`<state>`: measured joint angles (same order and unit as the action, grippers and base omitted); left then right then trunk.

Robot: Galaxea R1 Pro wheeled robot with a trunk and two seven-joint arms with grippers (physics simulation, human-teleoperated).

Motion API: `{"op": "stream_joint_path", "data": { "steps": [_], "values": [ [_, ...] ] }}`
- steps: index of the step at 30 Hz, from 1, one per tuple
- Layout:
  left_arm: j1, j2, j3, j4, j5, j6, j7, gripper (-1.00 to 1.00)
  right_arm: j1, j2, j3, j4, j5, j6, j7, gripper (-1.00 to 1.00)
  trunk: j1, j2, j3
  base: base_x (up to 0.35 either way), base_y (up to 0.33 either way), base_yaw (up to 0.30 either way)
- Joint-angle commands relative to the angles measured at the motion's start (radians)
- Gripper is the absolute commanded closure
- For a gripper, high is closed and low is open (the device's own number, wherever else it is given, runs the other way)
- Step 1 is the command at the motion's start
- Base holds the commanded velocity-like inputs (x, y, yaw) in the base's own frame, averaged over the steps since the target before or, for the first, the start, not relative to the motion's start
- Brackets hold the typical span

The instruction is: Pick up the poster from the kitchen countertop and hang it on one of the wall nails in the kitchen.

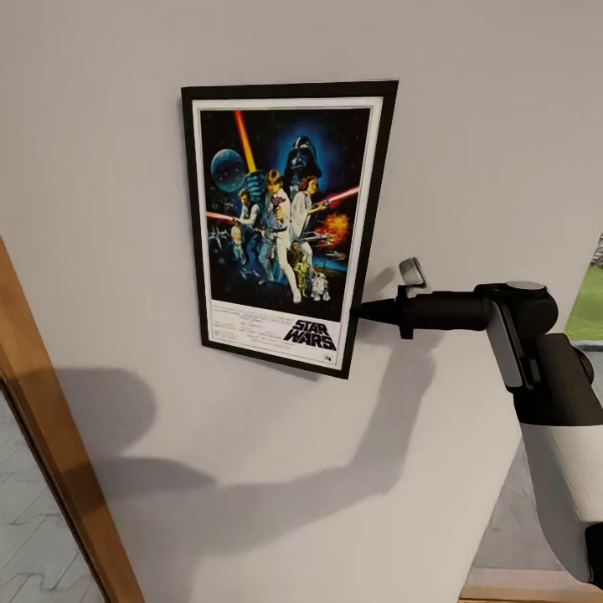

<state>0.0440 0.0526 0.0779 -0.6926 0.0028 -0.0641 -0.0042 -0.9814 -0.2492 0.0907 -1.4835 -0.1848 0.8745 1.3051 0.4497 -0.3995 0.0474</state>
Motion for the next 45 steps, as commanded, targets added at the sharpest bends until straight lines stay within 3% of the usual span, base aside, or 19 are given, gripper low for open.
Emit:
{"op": "stream_joint_path", "data": {
  "steps": [1, 34, 35, 45],
  "values": [
    [0.001, -0.001, 0.001, -0.001, 0.0, -0.002, 0.0, -1.0, 0.0, -0.001, 0.001, 0.0, -0.006, 0.008, -0.001, 1.0, 0.0, -0.001, 0.0, 0.0, 0.0, 0.0],
    [0.001, -0.002, 0.0, 0.002, -0.001, 0.0, 0.0, -1.0, 0.0, -0.001, 0.0, -0.001, -0.004, 0.008, -0.001, 1.0, 0.0, -0.001, 0.0, 0.041, 0.0, 0.0],
    [0.001, -0.002, 0.0, 0.002, -0.001, 0.0, 0.0, -1.0, 0.0, -0.001, 0.0, -0.001, -0.005, 0.008, -0.001, -1.0, 0.0, -0.001, 0.0, 0.011, 0.0, 0.0],
    [0.001, -0.002, 0.0, 0.001, -0.001, 0.0, 0.0, -1.0, 0.0, -0.001, -0.002, -0.003, -0.005, 0.011, -0.002, -1.0, 0.0, -0.001, 0.0, 0.002, 0.0, 0.0]
  ]
}}
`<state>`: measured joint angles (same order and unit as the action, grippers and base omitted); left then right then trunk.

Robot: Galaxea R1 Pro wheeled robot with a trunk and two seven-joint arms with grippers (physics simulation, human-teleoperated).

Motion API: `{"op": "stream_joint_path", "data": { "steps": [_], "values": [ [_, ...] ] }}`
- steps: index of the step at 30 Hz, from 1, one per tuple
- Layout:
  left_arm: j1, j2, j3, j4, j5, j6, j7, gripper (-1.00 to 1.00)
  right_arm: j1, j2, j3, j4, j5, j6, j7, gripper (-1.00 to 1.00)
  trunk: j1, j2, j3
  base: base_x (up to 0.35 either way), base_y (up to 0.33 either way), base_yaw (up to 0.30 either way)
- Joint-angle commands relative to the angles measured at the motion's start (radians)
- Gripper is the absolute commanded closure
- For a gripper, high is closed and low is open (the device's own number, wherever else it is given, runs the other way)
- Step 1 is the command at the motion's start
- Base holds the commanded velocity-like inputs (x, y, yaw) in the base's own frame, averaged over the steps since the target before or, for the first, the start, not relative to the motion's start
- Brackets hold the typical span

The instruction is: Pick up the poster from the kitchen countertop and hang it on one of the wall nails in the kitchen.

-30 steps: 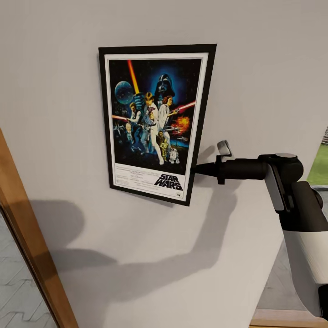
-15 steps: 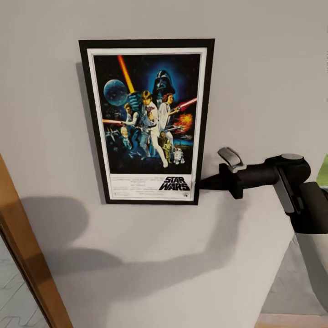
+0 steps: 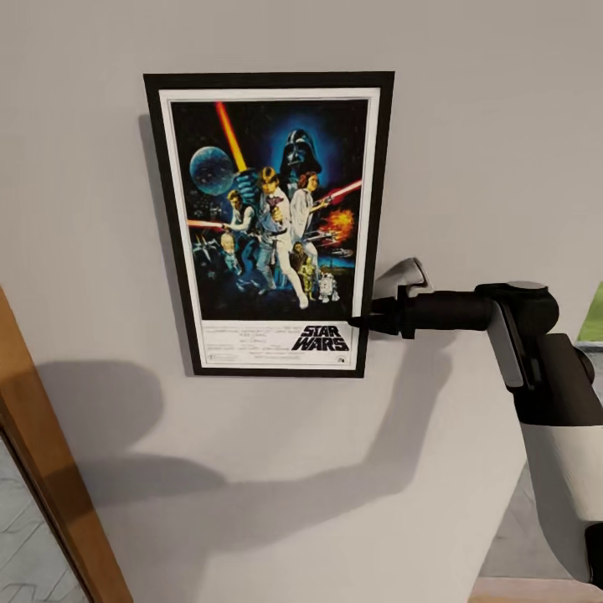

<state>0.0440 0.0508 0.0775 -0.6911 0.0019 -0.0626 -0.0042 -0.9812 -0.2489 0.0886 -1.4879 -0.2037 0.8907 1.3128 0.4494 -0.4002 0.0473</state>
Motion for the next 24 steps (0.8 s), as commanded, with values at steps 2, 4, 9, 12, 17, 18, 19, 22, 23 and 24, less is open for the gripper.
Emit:
{"op": "stream_joint_path", "data": {
  "steps": [2, 4, 9, 12, 17, 18, 19, 22, 23, 24],
  "values": [
    [0.001, 0.0, 0.001, -0.001, 0.0, -0.002, 0.0, -1.0, -0.001, -0.001, 0.001, 0.001, 0.014, -0.006, -0.01, -1.0, 0.001, 0.0, 0.0, -0.026, 0.0, 0.0],
    [0.001, 0.0, 0.001, -0.001, 0.001, -0.002, 0.0, -1.0, -0.001, -0.001, 0.001, 0.001, 0.014, -0.006, -0.01, -1.0, 0.001, 0.0, 0.0, -0.156, 0.0, 0.0],
    [0.001, 0.0, 0.001, -0.001, 0.001, -0.002, -0.001, -1.0, -0.001, -0.001, 0.002, 0.001, 0.013, -0.007, -0.009, -1.0, 0.001, 0.0, 0.0, -0.271, 0.0, 0.0],
    [0.001, 0.0, 0.001, -0.001, 0.001, -0.002, -0.002, -1.0, 0.003, -0.001, 0.002, -0.002, 0.011, -0.008, -0.009, -1.0, 0.001, 0.0, 0.0, -0.325, 0.0, 0.0],
    [0.001, 0.0, 0.001, -0.001, 0.001, -0.002, -0.002, -1.0, 0.037, -0.001, 0.002, -0.016, 0.011, -0.014, 0.0, -1.0, 0.001, 0.0, 0.0, -0.334, 0.0, 0.0],
    [0.001, 0.0, 0.001, -0.001, 0.001, -0.002, -0.002, -1.0, 0.062, -0.001, 0.002, -0.026, 0.011, -0.017, 0.013, -1.0, 0.001, 0.0, 0.0, -0.337, 0.0, 0.0],
    [0.001, 0.0, 0.001, -0.001, 0.001, -0.002, -0.002, -1.0, 0.111, -0.001, 0.002, -0.039, 0.011, -0.038, 0.036, -1.0, 0.001, 0.0, 0.0, -0.337, 0.0, 0.0],
    [0.001, 0.0, 0.001, -0.001, 0.001, -0.002, -0.002, -1.0, 0.206, -0.001, 0.001, -0.048, 0.01, -0.125, 0.058, -1.0, 0.001, 0.0, 0.0, -0.319, 0.0, 0.0],
    [0.001, 0.0, 0.001, -0.001, 0.001, -0.002, -0.002, -1.0, 0.265, -0.001, 0.001, -0.05, 0.011, -0.177, 0.067, -1.0, 0.001, 0.0, 0.0, -0.201, 0.0, 0.0],
    [0.001, 0.0, 0.001, -0.001, 0.001, -0.002, -0.003, -1.0, 0.298, -0.001, 0.0, -0.051, 0.011, -0.204, 0.07, -1.0, 0.001, 0.0, 0.0, -0.161, 0.0, 0.0]
  ]
}}
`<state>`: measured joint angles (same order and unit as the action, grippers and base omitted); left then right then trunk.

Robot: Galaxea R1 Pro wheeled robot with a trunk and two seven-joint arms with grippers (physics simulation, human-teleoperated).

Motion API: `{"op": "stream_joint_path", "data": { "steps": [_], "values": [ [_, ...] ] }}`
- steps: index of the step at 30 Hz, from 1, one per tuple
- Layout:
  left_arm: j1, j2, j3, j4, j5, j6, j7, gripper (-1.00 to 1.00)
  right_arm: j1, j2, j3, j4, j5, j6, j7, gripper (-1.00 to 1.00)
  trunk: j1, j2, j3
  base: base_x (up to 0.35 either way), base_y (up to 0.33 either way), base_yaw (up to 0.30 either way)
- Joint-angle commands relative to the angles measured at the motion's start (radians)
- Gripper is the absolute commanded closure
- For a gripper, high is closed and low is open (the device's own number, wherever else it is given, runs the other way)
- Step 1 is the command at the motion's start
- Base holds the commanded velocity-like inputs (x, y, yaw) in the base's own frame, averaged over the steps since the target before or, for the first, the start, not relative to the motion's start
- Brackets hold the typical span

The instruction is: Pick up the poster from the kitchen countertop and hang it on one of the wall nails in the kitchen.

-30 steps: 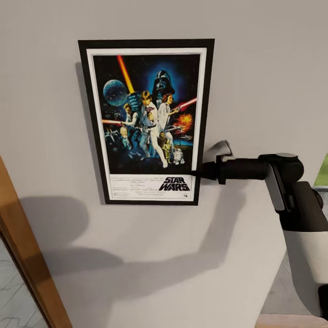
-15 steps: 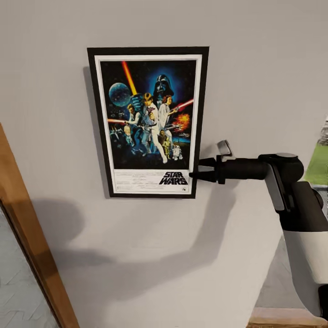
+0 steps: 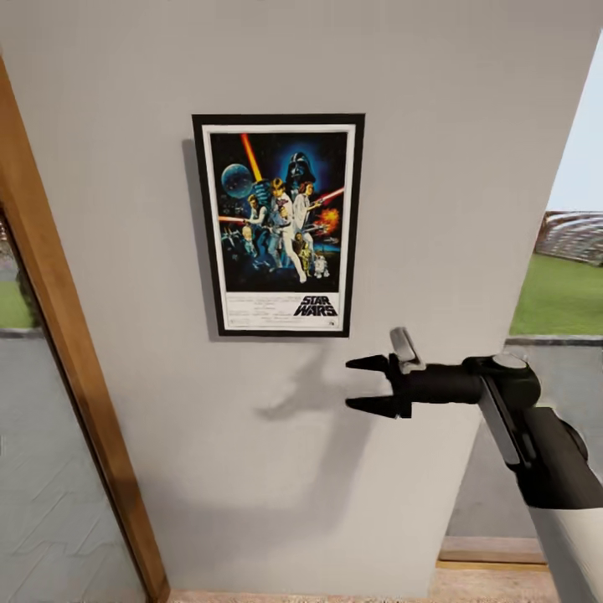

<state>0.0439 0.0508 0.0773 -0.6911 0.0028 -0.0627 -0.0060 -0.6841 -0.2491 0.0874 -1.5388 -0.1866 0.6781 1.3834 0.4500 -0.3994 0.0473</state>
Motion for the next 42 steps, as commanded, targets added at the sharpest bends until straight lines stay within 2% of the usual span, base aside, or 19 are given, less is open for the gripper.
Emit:
{"op": "stream_joint_path", "data": {
  "steps": [1, 2, 5, 6, 7, 8, 11, 12, 13, 14, 15, 16, 23, 26, 28, 30, 31, 37, 42],
  "values": [
    [0.001, 0.0, 0.001, -0.001, 0.0, -0.002, -0.001, -1.0, 0.036, -0.001, 0.001, 0.0, -0.006, -0.019, 0.002, -1.0, 0.0, -0.001, 0.0, -0.128, 0.0, 0.0],
    [0.001, 0.0, 0.001, -0.001, 0.0, -0.002, -0.001, -1.0, 0.072, -0.001, 0.001, -0.001, -0.005, -0.047, 0.004, -1.0, 0.0, -0.001, 0.0, -0.103, 0.0, 0.0],
    [0.001, 0.0, 0.001, -0.001, 0.0, -0.002, -0.002, -1.0, 0.264, -0.001, 0.001, 0.012, -0.001, -0.211, 0.007, -1.0, 0.0, -0.001, 0.0, -0.051, 0.0, 0.0],
    [0.001, 0.0, 0.001, -0.001, 0.0, -0.002, -0.002, -1.0, 0.301, -0.001, 0.001, 0.022, 0.0, -0.246, 0.006, -1.0, 0.0, -0.001, 0.0, -0.027, 0.0, 0.0],
    [0.001, 0.0, 0.001, -0.001, 0.0, -0.002, -0.003, -1.0, 0.397, -0.001, 0.001, 0.078, 0.001, -0.347, 0.003, -1.0, 0.0, -0.001, 0.0, -0.014, 0.0, 0.0],
    [0.001, 0.0, 0.001, -0.001, 0.0, -0.002, -0.003, -1.0, 0.446, -0.001, 0.0, 0.148, 0.001, -0.409, 0.003, -1.0, 0.0, -0.001, 0.0, -0.009, 0.0, 0.0],
    [0.001, 0.0, 0.001, -0.001, 0.0, -0.002, -0.003, -1.0, 0.503, -0.001, 0.0, 0.342, 0.002, -0.538, 0.002, -1.0, 0.0, -0.001, 0.0, -0.005, 0.0, 0.0],
    [0.001, 0.0, 0.001, -0.001, 0.0, -0.002, -0.003, -1.0, 0.517, -0.001, 0.0, 0.475, 0.002, -0.61, 0.001, -1.0, 0.0, -0.001, 0.0, -0.002, 0.0, 0.0],
    [0.001, 0.0, 0.001, -0.001, 0.0, -0.002, -0.003, -1.0, 0.522, -0.001, -0.001, 0.542, 0.002, -0.643, 0.0, -1.0, 0.0, -0.001, 0.0, -0.002, 0.0, 0.0],
    [0.001, 0.0, 0.001, -0.001, 0.0, -0.002, -0.003, -1.0, 0.529, -0.001, -0.001, 0.672, 0.001, -0.695, -0.006, -1.0, 0.0, -0.001, 0.0, -0.001, 0.0, 0.0],
    [0.001, 0.0, 0.001, -0.001, 0.0, -0.002, -0.003, -1.0, 0.532, -0.001, -0.002, 0.732, 0.001, -0.714, -0.014, -1.0, 0.0, -0.001, 0.0, 0.0, 0.0, 0.0],
    [0.001, 0.0, 0.001, -0.001, 0.0, -0.002, -0.003, -1.0, 0.536, -0.001, -0.002, 0.884, 0.001, -0.753, -0.068, -1.0, 0.0, -0.001, 0.0, 0.0, 0.0, 0.0],
    [0.001, 0.0, 0.001, 0.003, 0.0, -0.002, -0.002, -1.0, 0.542, -0.001, 0.0, 1.187, 0.0, -0.789, -0.379, -1.0, 0.0, -0.001, 0.0, 0.0, 0.0, 0.0],
    [0.001, 0.0, -0.001, 0.007, -0.001, -0.001, -0.001, -1.0, 0.542, -0.001, 0.0, 1.259, 0.0, -0.79, -0.48, -1.0, 0.0, -0.001, 0.0, 0.0, 0.0, 0.0],
    [0.001, 0.0, -0.001, 0.008, -0.001, -0.001, 0.0, -1.0, 0.542, -0.001, 0.001, 1.269, 0.0, -0.79, -0.503, -1.0, 0.0, -0.001, 0.0, 0.0, 0.0, 0.0],
    [0.001, 0.0, -0.005, 0.01, -0.002, 0.0, 0.0, -1.0, 0.542, 0.004, 0.001, 1.283, -0.001, -0.79, -0.582, -1.0, 0.0, -0.001, 0.0, 0.0, 0.0, 0.0],
    [0.001, -0.004, -0.014, 0.013, -0.003, 0.001, 0.0, -1.0, 0.542, 0.012, 0.0, 1.287, -0.003, -0.789, -0.74, -1.0, 0.0, -0.001, 0.001, 0.0, 0.0, 0.0],
    [0.001, -0.004, -0.016, 0.013, -0.004, 0.001, 0.0, -1.0, 0.542, 0.02, 0.0, 1.288, -0.005, -0.789, -0.826, -1.0, 0.0, -0.001, 0.011, 0.0, 0.0, 0.0],
    [0.001, -0.004, -0.016, 0.013, -0.004, 0.0, 0.0, -1.0, 0.542, 0.02, 0.0, 1.288, -0.005, -0.789, -0.828, -1.0, 0.0, -0.001, 0.019, 0.0, 0.0, 0.0]
  ]
}}
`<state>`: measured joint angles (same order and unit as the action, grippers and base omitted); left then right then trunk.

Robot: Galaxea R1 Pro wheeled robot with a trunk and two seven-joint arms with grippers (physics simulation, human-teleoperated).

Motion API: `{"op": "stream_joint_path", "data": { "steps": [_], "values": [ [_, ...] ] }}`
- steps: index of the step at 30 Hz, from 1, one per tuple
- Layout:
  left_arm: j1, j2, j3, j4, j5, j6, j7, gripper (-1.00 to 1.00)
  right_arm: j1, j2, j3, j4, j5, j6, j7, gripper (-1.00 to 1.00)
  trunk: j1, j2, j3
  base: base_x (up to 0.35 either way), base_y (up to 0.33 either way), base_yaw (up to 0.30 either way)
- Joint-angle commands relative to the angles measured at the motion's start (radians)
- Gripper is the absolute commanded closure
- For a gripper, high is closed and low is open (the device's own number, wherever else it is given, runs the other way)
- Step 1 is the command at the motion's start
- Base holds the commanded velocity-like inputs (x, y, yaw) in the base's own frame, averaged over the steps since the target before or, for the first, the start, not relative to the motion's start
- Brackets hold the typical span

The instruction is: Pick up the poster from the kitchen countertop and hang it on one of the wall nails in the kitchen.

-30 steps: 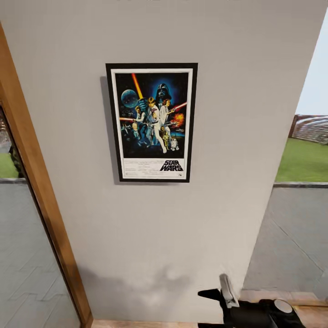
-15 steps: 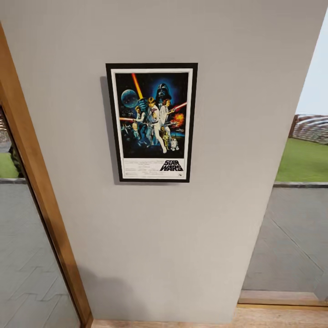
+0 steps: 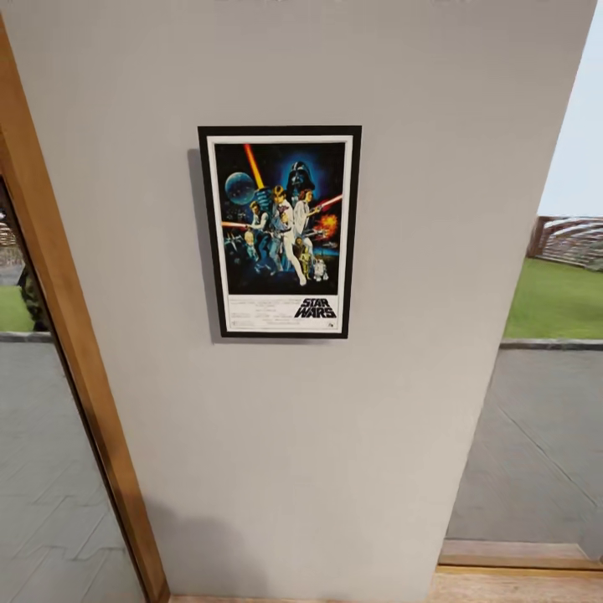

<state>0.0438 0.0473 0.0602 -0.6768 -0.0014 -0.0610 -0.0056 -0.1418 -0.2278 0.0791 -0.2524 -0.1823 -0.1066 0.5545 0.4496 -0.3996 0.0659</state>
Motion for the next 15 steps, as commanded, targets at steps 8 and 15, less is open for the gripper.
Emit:
{"op": "stream_joint_path", "data": {
  "steps": [8, 15],
  "values": [
    [0.001, 0.0, 0.001, -0.001, 0.0, -0.002, -0.001, -1.0, -0.001, 0.002, 0.012, 0.052, -0.004, -0.007, 0.001, -1.0, 0.0, 0.0, 0.003, 0.0, 0.0, 0.0],
    [0.001, 0.0, 0.001, -0.001, 0.0, -0.002, -0.001, -1.0, -0.001, 0.002, 0.013, 0.191, -0.003, -0.008, 0.001, -1.0, 0.0, 0.0, 0.003, 0.0, 0.0, 0.0]
  ]
}}
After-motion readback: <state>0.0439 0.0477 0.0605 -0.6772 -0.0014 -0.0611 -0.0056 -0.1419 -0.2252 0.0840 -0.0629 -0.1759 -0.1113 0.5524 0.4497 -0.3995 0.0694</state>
